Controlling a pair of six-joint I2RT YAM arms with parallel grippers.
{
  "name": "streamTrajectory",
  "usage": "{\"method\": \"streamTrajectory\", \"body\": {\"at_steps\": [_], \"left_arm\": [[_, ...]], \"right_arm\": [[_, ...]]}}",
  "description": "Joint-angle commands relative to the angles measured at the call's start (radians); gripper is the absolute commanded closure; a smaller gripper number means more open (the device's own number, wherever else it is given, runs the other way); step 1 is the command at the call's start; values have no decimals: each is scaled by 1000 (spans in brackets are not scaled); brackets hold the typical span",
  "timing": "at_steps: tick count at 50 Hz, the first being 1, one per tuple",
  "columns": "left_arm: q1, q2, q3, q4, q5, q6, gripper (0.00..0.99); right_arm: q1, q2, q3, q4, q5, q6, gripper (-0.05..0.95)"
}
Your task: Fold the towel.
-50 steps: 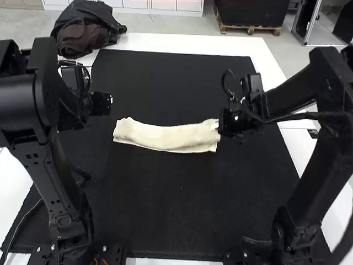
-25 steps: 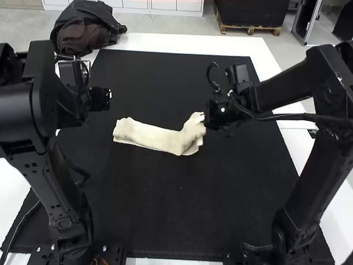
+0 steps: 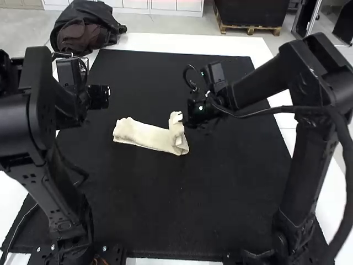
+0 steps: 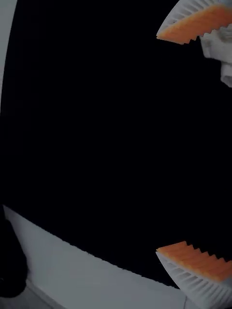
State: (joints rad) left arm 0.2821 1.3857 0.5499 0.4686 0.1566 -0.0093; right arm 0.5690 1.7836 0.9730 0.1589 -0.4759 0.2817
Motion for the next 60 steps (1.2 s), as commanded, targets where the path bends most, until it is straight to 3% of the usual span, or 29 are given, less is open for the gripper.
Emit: {"method": "streamTrajectory", "body": {"at_steps": [1, 24, 60], "left_arm": [[8, -33, -18, 18, -22, -9, 33], [8, -40, -51, 42, -25, -26, 33], [20, -42, -56, 70, -26, -44, 33]], "right_arm": [[37, 33, 69, 18, -9, 22, 925], [144, 243, 320, 16, -9, 31, 925], [210, 516, 684, -27, -9, 37, 925]]}}
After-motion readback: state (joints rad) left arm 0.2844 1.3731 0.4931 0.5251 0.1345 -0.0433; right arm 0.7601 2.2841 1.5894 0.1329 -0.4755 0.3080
